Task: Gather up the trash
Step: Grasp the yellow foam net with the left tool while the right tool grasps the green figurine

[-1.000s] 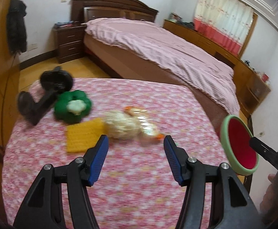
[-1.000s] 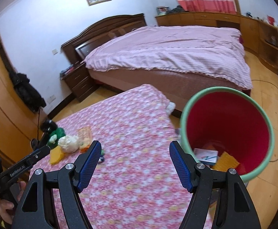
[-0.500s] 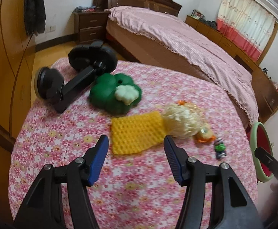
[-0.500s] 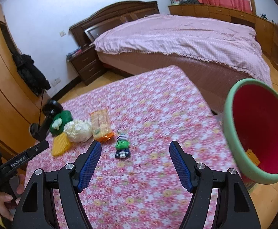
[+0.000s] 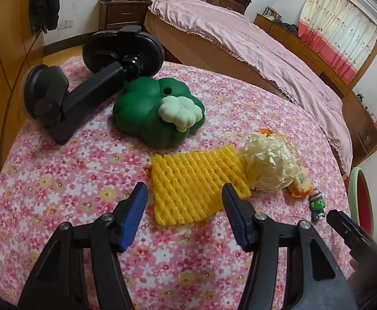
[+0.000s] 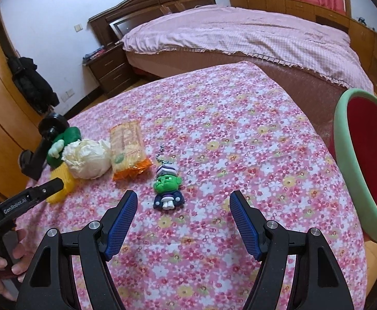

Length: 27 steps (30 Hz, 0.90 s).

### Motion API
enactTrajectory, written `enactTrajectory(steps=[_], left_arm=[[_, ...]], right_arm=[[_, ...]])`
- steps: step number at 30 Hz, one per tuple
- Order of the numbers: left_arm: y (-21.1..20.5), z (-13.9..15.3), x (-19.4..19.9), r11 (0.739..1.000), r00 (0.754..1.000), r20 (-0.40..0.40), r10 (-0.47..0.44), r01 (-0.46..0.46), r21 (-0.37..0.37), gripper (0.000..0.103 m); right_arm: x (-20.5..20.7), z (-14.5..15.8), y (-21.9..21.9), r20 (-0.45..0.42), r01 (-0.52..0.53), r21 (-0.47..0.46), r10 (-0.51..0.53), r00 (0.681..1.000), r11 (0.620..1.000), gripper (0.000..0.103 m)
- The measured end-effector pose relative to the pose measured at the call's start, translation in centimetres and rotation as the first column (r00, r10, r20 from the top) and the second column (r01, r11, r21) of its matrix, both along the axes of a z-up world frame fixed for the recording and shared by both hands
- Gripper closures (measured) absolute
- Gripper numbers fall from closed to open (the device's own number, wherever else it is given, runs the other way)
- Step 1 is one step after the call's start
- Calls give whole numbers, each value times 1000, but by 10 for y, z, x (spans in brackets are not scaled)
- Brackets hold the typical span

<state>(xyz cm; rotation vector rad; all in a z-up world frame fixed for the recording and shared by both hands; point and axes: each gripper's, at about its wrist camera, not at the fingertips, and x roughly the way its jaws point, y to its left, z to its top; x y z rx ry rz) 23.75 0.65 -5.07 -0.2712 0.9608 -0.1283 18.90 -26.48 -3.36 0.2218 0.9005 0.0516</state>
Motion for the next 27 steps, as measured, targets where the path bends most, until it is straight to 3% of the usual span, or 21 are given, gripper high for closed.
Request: enactTrajectory(steps=[5,7,11,14,16,18,19,20,27], left_arm=[[-4,-2,3,1000,1000,15,-13,13,19,43],[-7,-2,4,999,1000,15,-19,18,34,43],[-12,-3,4,998,999,26,-28,27,55,43],[-14,-3,4,998,998,35,-43,41,45,52],[-15,-3,4,998,997,35,-63,63,13,68],[-16,-4,3,996,996,28,-82,82,-27,76],[-17,-4,2,995,996,31,-88,89,-35,81],[-18,-3,1,994,995,34,-98,100,-44,82],[-19,11,-14,990,992,56,-114,119,-80,85]], right_arm=[[5,-8,5,6,12,-32,-11,1000,999,29],[7,-12,6,-3,15,-31,-15,1000,999,43],[9,-16,10,11,28,-54,-28,1000,998,47],[11,-17,16,16,16,-71,-15,1000,997,51],[13,-18,22,19,3,-87,-2,1000,996,57],[13,-19,28,24,-7,-101,10,1000,995,59],[13,-19,29,27,-15,-98,17,999,995,66],[13,-19,31,28,-20,-96,22,999,995,74],[5,-18,25,19,-53,-16,53,998,998,75]])
